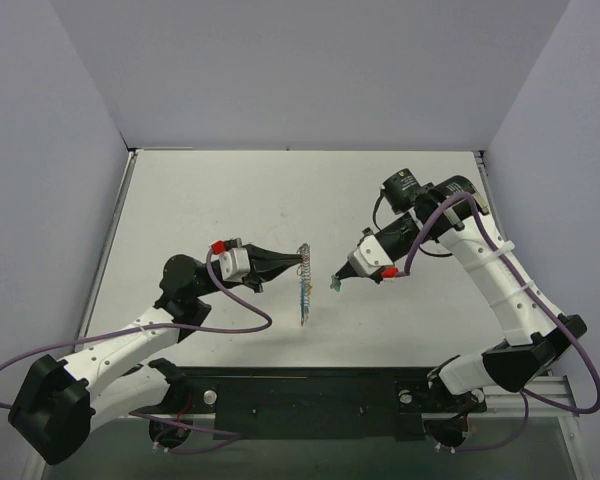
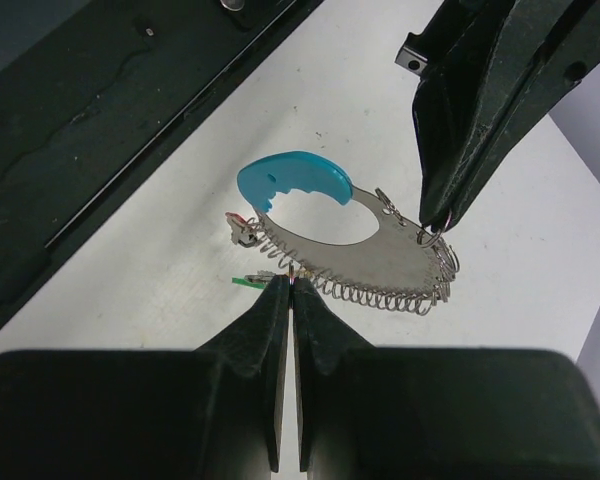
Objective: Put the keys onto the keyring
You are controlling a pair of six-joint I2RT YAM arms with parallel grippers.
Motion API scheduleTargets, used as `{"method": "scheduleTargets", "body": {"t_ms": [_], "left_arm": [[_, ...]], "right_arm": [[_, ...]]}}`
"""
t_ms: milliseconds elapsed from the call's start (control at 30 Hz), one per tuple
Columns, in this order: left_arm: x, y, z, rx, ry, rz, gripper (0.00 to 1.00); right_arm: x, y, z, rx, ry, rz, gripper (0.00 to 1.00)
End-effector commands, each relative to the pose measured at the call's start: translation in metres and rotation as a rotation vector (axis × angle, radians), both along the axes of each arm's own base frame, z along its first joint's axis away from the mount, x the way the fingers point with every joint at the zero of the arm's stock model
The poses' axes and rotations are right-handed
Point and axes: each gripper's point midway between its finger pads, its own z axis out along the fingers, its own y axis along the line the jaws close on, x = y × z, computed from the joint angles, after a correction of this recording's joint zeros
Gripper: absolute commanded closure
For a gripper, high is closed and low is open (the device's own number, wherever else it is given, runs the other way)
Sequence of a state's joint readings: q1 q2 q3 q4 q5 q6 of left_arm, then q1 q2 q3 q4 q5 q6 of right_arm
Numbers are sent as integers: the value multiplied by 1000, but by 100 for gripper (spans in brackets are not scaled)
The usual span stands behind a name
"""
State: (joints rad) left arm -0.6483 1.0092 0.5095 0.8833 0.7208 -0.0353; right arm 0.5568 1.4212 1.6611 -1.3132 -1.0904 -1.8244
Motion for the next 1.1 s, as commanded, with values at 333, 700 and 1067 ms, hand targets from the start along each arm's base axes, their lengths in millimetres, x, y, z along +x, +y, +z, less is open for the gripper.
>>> {"method": "scheduleTargets", "body": {"t_ms": [333, 700, 1067], "left_arm": [[4, 15, 35, -279, 92, 77, 100], [11, 20, 37, -344, 101, 134, 100], [-3, 17, 36, -363, 79, 51, 100]], "right_arm": [[28, 6, 12, -70, 324, -360, 100], [64, 37, 38, 187, 343, -681, 100], [41, 45, 44, 227, 345, -539, 100]]}}
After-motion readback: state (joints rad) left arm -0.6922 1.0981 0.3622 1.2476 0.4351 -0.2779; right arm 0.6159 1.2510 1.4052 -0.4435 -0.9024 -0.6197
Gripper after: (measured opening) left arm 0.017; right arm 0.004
